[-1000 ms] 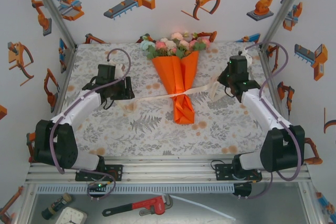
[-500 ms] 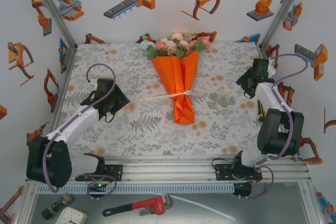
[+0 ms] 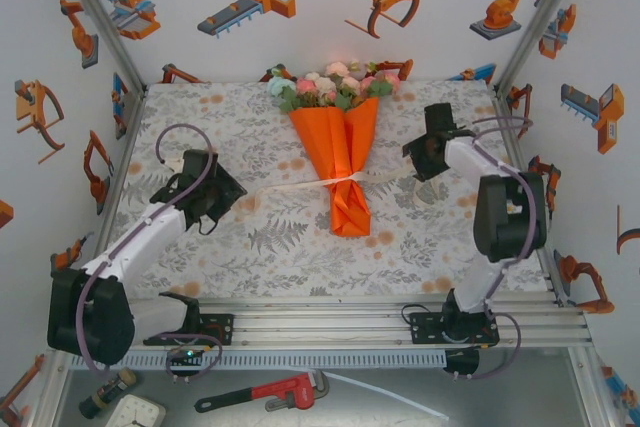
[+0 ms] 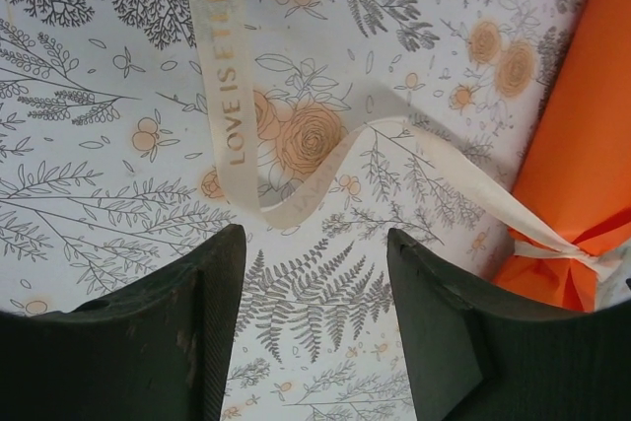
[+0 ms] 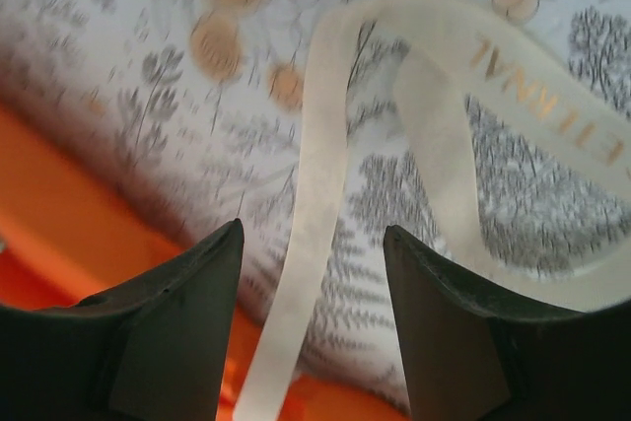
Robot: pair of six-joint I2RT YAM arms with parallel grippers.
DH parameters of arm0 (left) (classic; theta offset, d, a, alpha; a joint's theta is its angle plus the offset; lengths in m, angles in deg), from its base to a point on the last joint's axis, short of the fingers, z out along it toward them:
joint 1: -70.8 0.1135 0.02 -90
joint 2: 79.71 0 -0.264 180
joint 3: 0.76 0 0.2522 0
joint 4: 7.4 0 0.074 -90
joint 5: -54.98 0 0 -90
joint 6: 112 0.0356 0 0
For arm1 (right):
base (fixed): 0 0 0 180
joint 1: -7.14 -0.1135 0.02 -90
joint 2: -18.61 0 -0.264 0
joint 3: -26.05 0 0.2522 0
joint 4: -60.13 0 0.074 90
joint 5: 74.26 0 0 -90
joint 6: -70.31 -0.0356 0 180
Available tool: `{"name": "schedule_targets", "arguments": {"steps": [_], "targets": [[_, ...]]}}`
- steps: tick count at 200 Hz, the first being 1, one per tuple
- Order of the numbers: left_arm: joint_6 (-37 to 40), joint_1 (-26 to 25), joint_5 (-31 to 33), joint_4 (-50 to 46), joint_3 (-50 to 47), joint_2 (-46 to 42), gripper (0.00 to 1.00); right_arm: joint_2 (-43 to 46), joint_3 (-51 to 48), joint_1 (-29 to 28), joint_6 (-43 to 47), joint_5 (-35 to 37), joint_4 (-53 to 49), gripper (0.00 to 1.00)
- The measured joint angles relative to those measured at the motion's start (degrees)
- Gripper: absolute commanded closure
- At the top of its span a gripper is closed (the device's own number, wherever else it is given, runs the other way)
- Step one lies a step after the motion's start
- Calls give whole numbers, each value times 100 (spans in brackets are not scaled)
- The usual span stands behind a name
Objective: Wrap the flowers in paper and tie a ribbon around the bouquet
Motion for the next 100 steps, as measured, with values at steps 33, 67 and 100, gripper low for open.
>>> {"name": "schedule_targets", "arguments": {"steps": [33,67,100], "targets": [[-79,-9,-125,22,-2,127,19,-597,472,94,66,374,-164,44],[-160,-9,-42,55,-59,-13,9,-962,789,293,120,498,-133,46],[-520,83,96,-50,-129,-210,9,-1139,892,435,173,522,-13,97]]}}
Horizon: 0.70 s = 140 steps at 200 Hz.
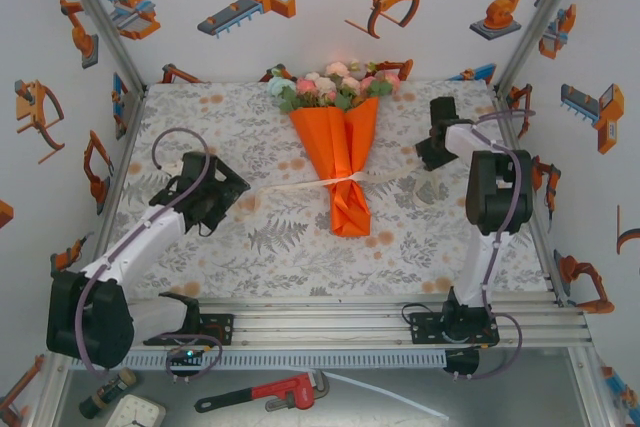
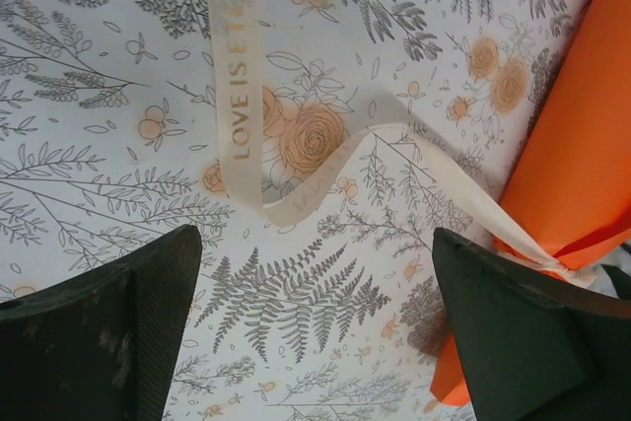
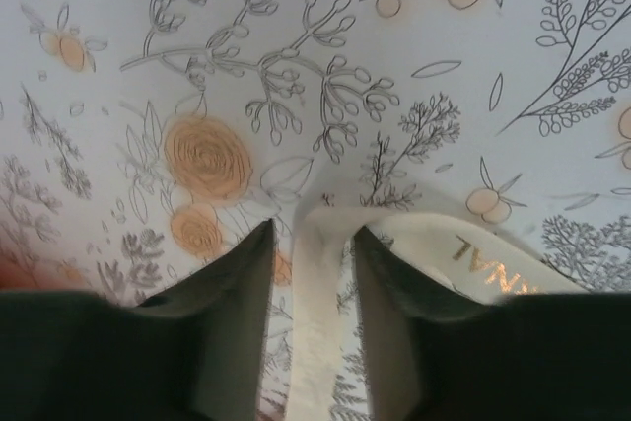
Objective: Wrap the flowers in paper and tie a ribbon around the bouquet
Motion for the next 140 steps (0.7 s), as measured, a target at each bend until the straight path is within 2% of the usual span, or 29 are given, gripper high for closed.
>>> {"name": "schedule_targets", "arguments": {"steps": [2,17,28,48,66,82,114,140], "targets": [[-31,13,4,-13,-7,-11,9,-11,0,4,31,-2,11,100],[-245,116,37,-22,-87,-59,10,-39,-2,35,98,-35,173,100],[-315,186,11,7,-153,-59,16,-28,-17,39,179,-90,356,100],[20,262,-376,153,-131,153,23,109,-85,22,415,-348,678,100],[1029,116,-944,275,249,697,23,501,-140,-79,833,-662,960,100],[2151,-181,-1220,103,1067,1392,23,964,-140,-223,1196,-1012,1261,100],[4019,-660,-986,-601,3012,2865,23,1862,-144,-442,1777,-1781,1731,100],[5130,-758,-1121,-1167,3827,3847,19,2146,-175,-439,2037,-2175,1832,100]]}}
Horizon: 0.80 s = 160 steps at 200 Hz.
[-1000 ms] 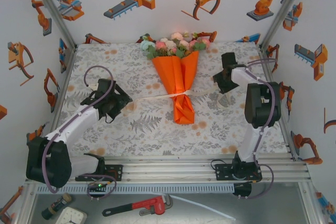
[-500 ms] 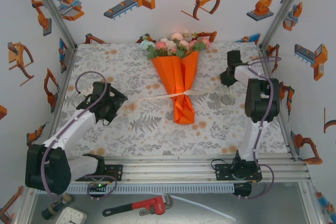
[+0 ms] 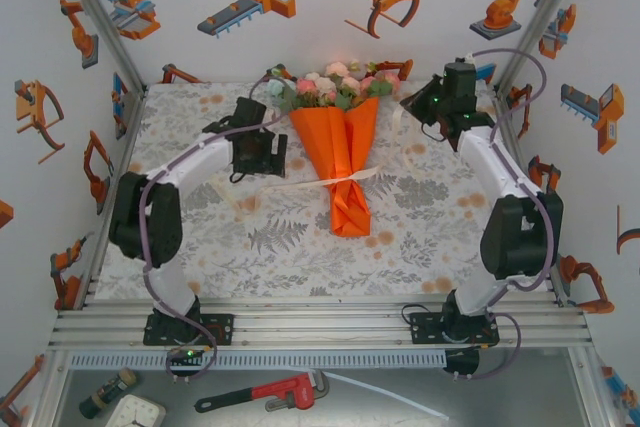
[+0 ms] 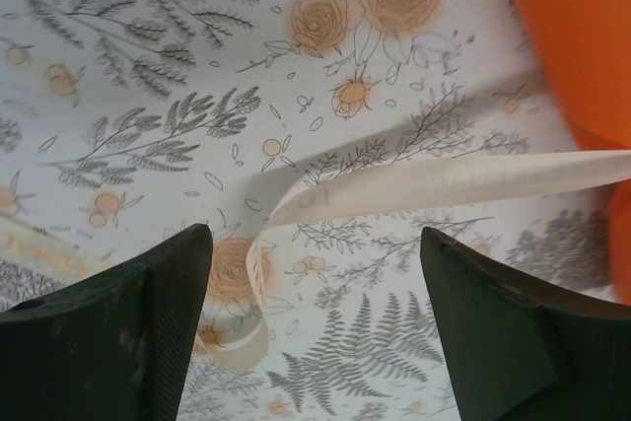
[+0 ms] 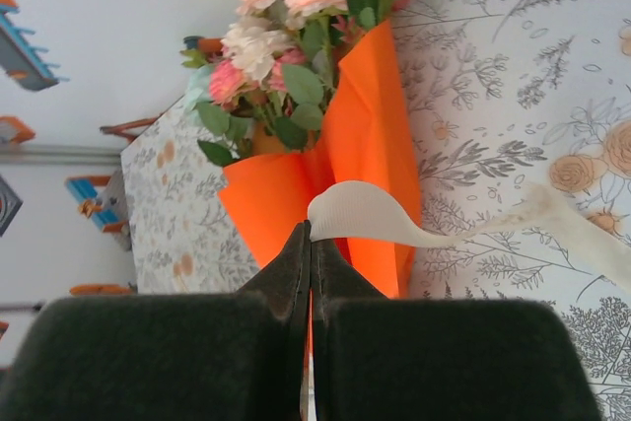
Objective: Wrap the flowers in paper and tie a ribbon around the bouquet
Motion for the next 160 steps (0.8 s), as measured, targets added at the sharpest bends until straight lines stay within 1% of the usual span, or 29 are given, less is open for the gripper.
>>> {"name": "schedule_targets", "arguments": {"steps": [21,41,47,54,58,61,72,76,77,97,117,136,160], "targets": [[658,2,-229,-551,341,660,17,-22,-7,0,155,-199,-107,100],[1014,2,-175,-929,385,931,17,-31,-42,0,275,-332,-286,100],[1093,2,-175,-1001,389,927,18,-31,-46,0,293,-354,-317,100],[1165,2,-173,-1047,393,916,23,-31,-61,0,313,-372,-339,100],[1191,2,-168,-1062,393,916,29,-28,-61,0,323,-376,-354,100],[1207,4,-170,-1071,393,916,39,-28,-66,0,332,-385,-365,100],[1257,28,-173,-1108,393,918,85,-28,-66,0,350,-389,-407,100],[1287,42,-184,-1117,393,918,99,-26,-66,0,350,-387,-417,100],[1290,46,-181,-1117,393,918,100,-26,-68,0,350,-387,-424,100],[1272,138,-234,-1003,337,907,100,33,-92,0,350,-337,-514,100],[1084,251,-435,-699,28,678,100,188,-168,0,372,-258,-608,100],[710,348,-1003,-177,-387,136,100,317,-181,0,439,-221,-719,100],[46,330,-1971,809,-754,-798,100,452,-205,-2,503,-107,-868,100]]}}
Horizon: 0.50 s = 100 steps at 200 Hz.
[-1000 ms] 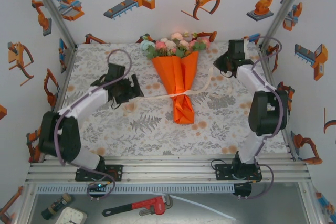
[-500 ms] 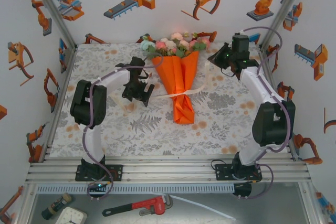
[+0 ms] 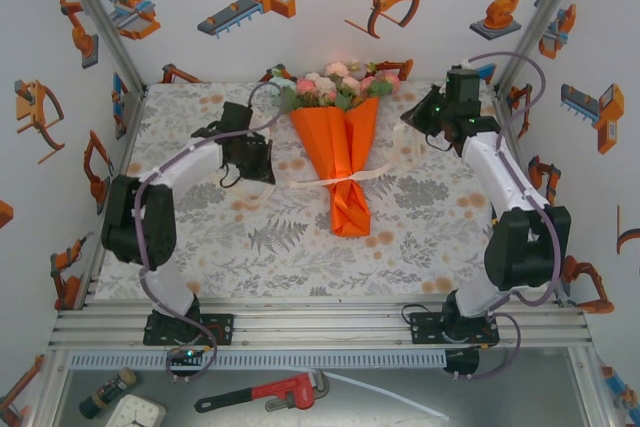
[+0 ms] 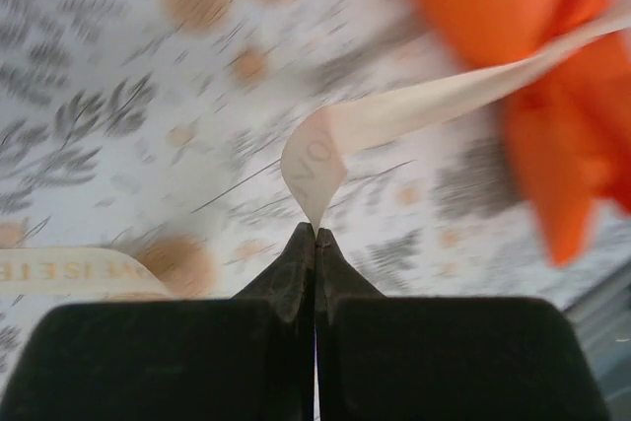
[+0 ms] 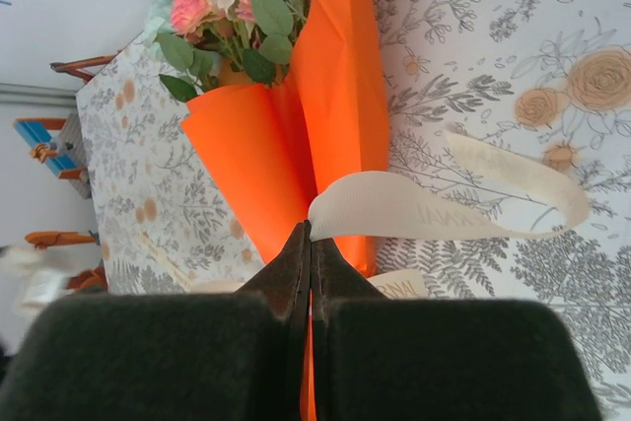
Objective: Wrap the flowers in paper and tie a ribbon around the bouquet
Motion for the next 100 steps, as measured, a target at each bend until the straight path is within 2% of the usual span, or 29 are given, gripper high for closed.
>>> {"name": "schedule_targets", "arguments": {"steps": [27,45,72,100], "targets": [[-640,-234,-758,1322,-17,-656,100,179,-129,-39,-17,271,-181,100],[-756,-439,-1106,1888,96,-782,100,214,-151,-105,-136,428,-269,100],[-376,-791,-1294,1982,380,-715,100,210,-142,-297,-424,520,-422,100],[15,-1043,-1222,1812,479,-603,100,144,-55,-656,-828,538,-490,100]]}}
